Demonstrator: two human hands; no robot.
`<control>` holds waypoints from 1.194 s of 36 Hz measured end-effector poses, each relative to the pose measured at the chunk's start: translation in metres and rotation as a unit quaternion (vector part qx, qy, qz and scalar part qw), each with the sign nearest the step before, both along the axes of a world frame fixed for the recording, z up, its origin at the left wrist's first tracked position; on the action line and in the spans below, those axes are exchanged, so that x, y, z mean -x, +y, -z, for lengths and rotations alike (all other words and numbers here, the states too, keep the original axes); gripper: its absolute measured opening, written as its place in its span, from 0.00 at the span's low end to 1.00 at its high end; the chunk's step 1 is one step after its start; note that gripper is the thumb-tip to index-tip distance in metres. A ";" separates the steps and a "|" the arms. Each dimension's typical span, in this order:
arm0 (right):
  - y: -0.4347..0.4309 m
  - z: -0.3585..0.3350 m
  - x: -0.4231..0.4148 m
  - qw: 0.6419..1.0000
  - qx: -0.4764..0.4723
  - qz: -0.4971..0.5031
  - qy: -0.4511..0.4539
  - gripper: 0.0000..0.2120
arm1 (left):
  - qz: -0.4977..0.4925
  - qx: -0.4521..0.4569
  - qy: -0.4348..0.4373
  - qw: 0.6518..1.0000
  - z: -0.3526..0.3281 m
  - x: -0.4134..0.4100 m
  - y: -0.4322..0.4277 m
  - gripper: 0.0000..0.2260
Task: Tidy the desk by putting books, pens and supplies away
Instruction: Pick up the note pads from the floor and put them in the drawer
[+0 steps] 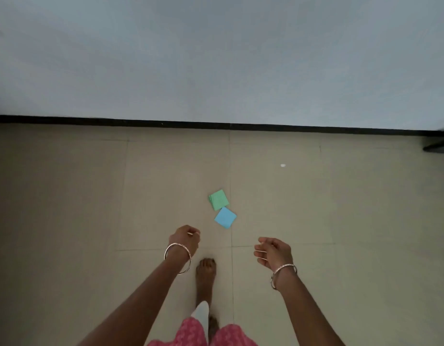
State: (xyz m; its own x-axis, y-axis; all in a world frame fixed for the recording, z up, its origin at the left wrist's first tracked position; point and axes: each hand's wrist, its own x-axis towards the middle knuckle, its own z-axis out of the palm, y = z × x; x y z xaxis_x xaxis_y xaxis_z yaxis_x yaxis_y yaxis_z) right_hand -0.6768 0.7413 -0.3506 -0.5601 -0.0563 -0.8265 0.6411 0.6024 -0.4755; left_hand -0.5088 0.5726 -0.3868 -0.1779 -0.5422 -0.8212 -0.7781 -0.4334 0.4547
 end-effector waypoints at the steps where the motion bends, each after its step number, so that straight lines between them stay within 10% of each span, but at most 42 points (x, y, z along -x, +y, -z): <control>1: -0.005 0.017 0.007 1.000 -0.006 -0.001 -0.005 0.08 | 0.013 0.002 -0.017 1.000 0.016 0.006 -0.004 0.06; 20: -0.077 0.433 0.078 0.965 -0.084 -0.231 0.093 0.08 | 0.154 0.016 -0.093 0.984 0.381 0.078 0.010 0.19; 33: -0.122 0.546 0.061 0.855 -0.151 -0.407 0.285 0.26 | 0.179 0.190 -0.214 0.941 0.501 0.113 0.061 0.37; 43: -0.151 0.569 0.076 0.901 -0.181 -0.357 0.170 0.39 | 0.172 0.169 -0.215 0.946 0.523 0.132 0.053 0.32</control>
State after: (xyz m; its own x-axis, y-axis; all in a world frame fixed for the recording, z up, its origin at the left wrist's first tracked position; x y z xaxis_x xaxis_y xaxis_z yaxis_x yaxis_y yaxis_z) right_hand -0.7527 0.5903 -0.9197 -0.7123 -0.2635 -0.6505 -0.1159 0.9583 -0.2613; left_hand -0.6410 0.6254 -0.9094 -0.0801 -0.7575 -0.6479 -0.9913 -0.0073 0.1311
